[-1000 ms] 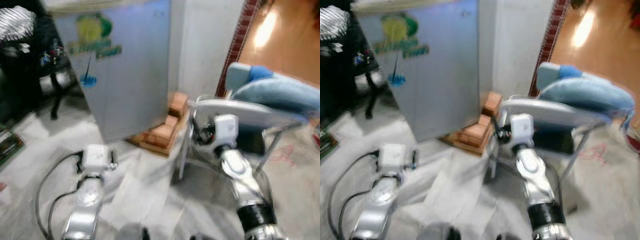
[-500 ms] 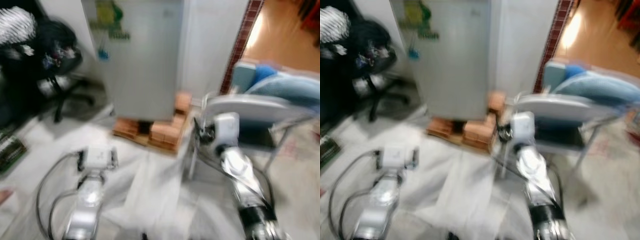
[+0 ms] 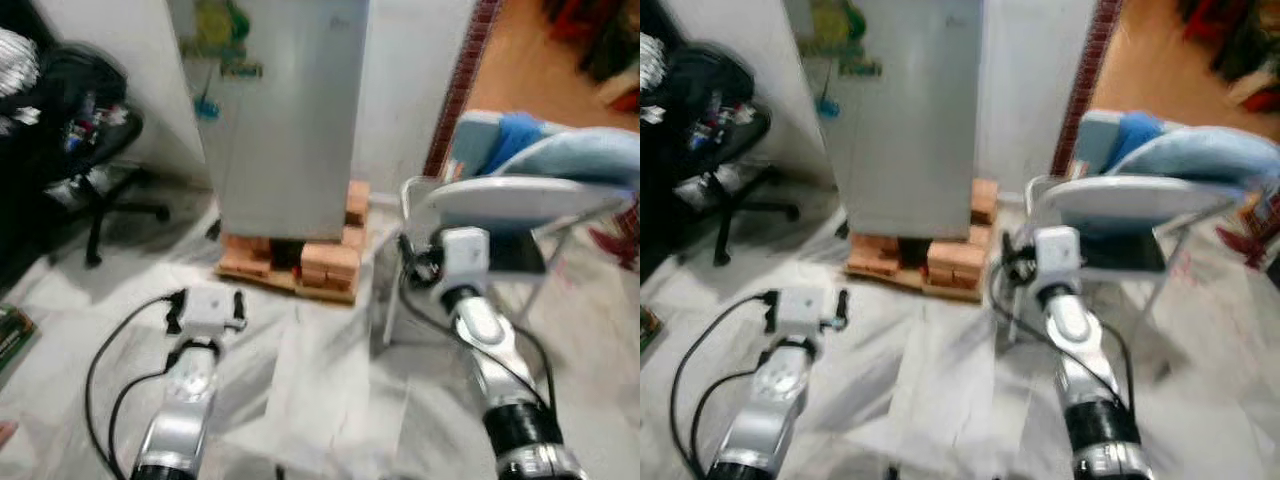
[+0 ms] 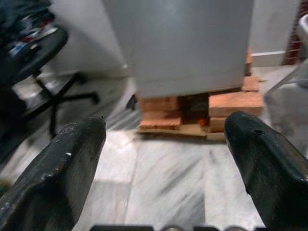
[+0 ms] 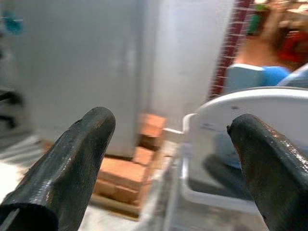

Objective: Restocking fridge

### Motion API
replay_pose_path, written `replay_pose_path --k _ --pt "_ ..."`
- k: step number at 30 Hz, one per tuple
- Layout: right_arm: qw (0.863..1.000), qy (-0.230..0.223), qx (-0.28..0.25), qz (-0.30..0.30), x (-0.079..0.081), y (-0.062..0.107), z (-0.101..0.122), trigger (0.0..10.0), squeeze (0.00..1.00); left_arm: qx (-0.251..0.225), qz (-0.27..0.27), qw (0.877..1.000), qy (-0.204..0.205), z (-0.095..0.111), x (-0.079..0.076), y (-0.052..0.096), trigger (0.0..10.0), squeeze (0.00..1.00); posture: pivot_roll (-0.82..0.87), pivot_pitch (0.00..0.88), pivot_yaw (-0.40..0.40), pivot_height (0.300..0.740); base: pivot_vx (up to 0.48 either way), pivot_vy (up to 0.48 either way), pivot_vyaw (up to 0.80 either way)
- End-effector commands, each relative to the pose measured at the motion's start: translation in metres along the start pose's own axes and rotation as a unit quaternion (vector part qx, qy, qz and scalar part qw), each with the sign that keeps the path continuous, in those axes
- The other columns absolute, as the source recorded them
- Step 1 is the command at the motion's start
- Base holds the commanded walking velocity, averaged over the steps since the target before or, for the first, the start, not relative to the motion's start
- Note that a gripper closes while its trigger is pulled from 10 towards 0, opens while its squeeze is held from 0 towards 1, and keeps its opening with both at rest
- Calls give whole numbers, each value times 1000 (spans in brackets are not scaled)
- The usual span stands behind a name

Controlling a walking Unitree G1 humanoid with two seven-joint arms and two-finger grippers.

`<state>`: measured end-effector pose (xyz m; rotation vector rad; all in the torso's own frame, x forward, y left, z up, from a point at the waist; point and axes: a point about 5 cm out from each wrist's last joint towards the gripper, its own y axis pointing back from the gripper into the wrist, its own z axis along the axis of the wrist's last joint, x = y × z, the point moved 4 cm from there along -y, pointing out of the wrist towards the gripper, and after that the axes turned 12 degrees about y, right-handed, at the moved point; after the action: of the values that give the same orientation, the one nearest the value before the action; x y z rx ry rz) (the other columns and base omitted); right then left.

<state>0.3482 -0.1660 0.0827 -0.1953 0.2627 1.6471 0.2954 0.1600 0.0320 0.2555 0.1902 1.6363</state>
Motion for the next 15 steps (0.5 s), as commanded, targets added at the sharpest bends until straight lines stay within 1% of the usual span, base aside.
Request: replay_pose_path --k 1,7,12,15 --pt "1000 -8 -16 15 12 -5 11 10000 0 -4 17 1000 -13 2 14 0 10000 0 152 32 3 740 0 480 -800" --pt "1000 -5 -21 12 9 -5 15 10000 0 -12 19 1000 -14 7 16 -2 10000 0 134 46 -4 740 0 480 -800" --pt "1000 -3 -21 12 11 -2 13 10000 0 -15 13 1000 -11 6 12 -2 10000 0 128 53 -1 740 0 480 -800" --pt "1000 -1 -24 10 11 0 14 10000 0 -25 7 1000 0 9 12 -1 10000 0 124 65 3 740 0 459 -800"
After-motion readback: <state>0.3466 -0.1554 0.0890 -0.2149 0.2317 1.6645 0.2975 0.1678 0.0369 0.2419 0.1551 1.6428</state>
